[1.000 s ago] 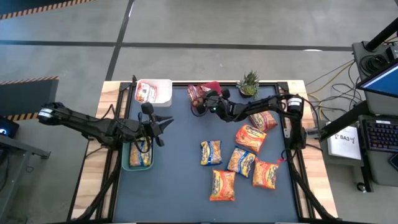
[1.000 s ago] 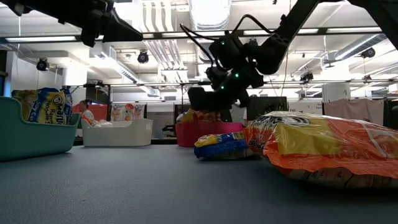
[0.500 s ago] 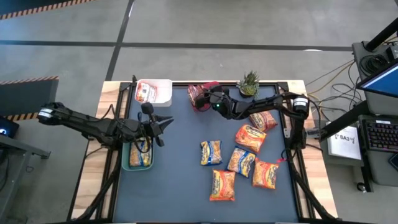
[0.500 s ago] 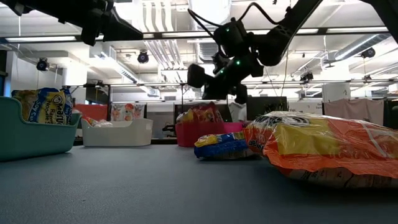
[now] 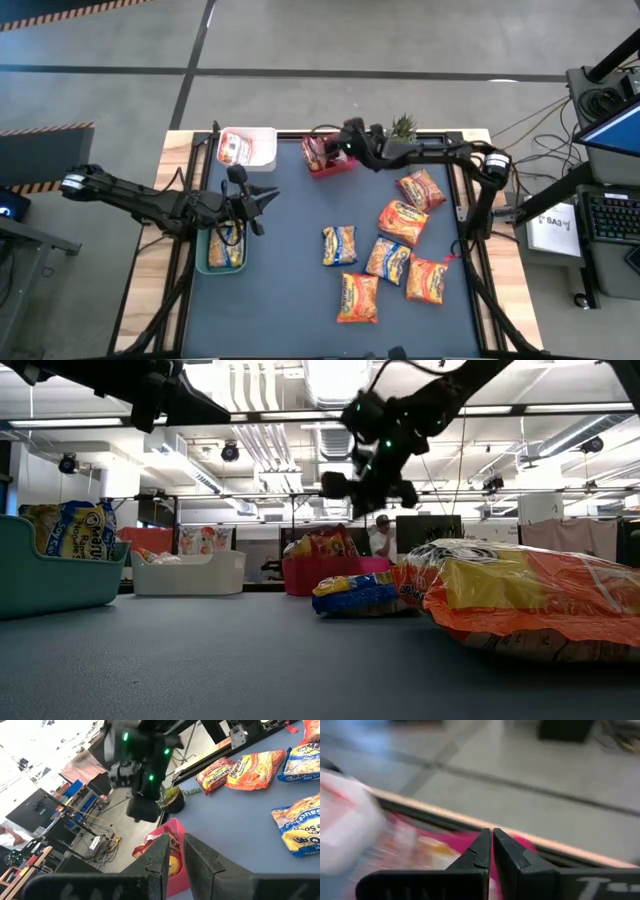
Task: Sort Maruchan noodles
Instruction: Put the red noodle pack into the red bin, then stack the blue noodle pack on top of the blue noodle pack
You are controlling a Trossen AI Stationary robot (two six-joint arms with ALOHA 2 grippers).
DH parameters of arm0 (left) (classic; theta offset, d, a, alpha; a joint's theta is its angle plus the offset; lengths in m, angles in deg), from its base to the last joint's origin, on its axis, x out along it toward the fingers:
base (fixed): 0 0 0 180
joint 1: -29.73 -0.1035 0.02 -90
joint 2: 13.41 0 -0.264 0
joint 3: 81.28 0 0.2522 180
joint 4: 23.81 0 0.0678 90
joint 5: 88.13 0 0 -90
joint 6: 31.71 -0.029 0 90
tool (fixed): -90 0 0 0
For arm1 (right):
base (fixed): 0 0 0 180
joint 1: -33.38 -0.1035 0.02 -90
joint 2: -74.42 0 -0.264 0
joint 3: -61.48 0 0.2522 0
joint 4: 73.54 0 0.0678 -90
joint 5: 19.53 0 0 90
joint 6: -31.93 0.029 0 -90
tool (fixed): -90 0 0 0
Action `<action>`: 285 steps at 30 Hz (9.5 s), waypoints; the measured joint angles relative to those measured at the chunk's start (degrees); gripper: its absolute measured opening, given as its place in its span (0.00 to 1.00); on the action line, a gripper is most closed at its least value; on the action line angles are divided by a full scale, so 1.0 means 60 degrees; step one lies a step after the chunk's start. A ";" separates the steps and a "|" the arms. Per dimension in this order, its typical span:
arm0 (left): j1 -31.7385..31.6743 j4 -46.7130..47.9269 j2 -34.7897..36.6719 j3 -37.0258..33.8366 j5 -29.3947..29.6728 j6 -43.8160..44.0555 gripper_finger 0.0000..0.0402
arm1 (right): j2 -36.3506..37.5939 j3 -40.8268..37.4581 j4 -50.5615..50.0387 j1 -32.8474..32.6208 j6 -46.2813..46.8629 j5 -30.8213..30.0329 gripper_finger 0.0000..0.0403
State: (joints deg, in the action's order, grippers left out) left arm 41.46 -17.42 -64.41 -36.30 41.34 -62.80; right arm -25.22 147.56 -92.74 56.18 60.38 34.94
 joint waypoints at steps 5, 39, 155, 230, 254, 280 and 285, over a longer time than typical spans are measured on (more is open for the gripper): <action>0.0000 -0.0027 -0.0004 -0.0004 0.0000 -0.0077 0.09 | -0.0535 0.0387 -0.0898 0.0372 0.0320 0.1308 0.02; 0.0000 -0.0057 -0.0004 -0.0004 -0.0018 0.0049 0.09 | 0.1399 0.0556 -0.2844 -0.1554 -0.0349 0.3112 0.02; 0.0011 -0.2607 -0.9249 0.2581 -0.5184 0.4691 0.09 | 0.3054 -0.5087 0.0107 -0.6426 0.5747 0.3282 0.69; 0.0018 -0.4261 -0.3623 -0.0393 -0.5985 0.4501 0.09 | 0.0755 -0.6292 1.0057 -0.6067 -0.1382 0.3318 0.39; -0.0124 -0.6979 -0.4864 -0.0883 -0.5743 0.6589 0.64 | 0.0766 -0.5909 1.1954 -0.6467 -0.6693 0.2827 0.40; -0.0113 -0.6995 -0.5915 -0.0240 -0.5719 0.6346 0.27 | 0.0780 -0.5659 1.1434 -0.6445 -0.6172 0.2411 0.53; -0.0113 -0.6902 -0.5800 -0.0251 -0.5701 0.6346 0.30 | 0.0994 -0.5633 1.1385 -0.6445 -0.6077 0.2396 0.59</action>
State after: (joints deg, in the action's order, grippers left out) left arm 40.78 -58.83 -99.21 -37.81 7.13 -24.72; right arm -19.26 113.76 -24.43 17.51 23.91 49.31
